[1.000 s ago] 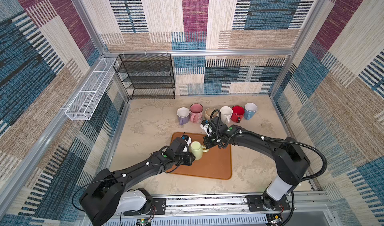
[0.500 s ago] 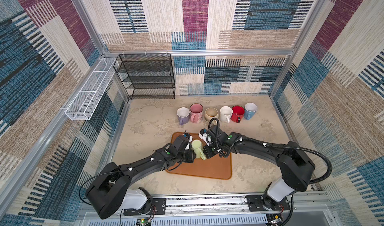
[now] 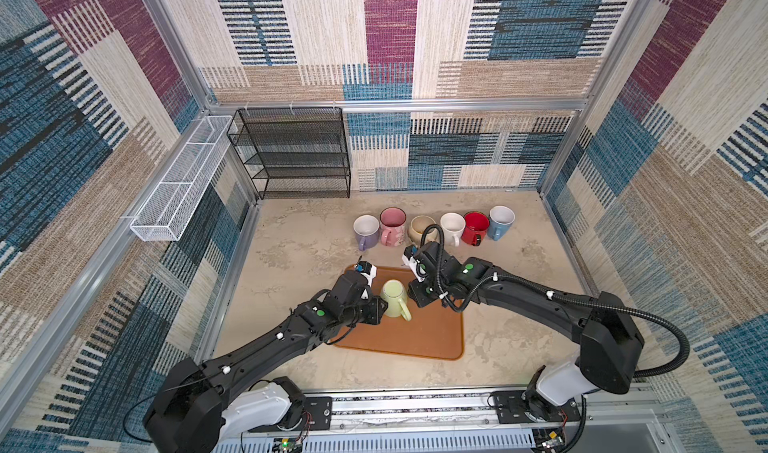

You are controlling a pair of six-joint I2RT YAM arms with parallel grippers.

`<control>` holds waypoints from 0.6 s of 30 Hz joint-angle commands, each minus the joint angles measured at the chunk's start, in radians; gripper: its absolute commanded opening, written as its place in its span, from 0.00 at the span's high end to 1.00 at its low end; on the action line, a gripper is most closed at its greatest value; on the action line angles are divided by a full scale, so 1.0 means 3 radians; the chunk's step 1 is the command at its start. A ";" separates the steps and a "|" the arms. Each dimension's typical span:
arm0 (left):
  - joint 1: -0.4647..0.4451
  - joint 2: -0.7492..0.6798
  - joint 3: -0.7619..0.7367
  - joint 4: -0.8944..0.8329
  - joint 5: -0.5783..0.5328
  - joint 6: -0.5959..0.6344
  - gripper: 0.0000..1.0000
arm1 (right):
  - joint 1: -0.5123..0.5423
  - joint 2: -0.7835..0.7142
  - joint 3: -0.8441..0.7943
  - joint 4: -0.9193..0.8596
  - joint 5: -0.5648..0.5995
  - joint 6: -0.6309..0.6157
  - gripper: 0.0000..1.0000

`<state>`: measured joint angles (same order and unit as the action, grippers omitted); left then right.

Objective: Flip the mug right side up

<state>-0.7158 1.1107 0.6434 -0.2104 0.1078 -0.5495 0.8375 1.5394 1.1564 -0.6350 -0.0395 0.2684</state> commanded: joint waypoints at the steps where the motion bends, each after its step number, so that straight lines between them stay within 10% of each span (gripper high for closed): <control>1: 0.0003 -0.0183 -0.0007 -0.0230 -0.0196 0.0078 0.65 | 0.0053 -0.0041 0.0050 -0.0152 0.0167 0.0070 0.61; 13: 0.0008 -0.0800 -0.0117 -0.0477 -0.0712 0.0149 0.44 | 0.0300 0.0251 0.0246 -0.0209 0.0265 0.0142 0.55; 18: 0.0015 -0.1109 -0.0225 -0.0421 -0.0860 0.0127 0.20 | 0.0334 0.0392 0.0293 -0.0219 0.0294 0.0134 0.55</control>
<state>-0.7124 0.8078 0.5861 -0.3321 -0.0998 -0.5232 0.9352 1.6440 1.2362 -0.7025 0.0280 0.2993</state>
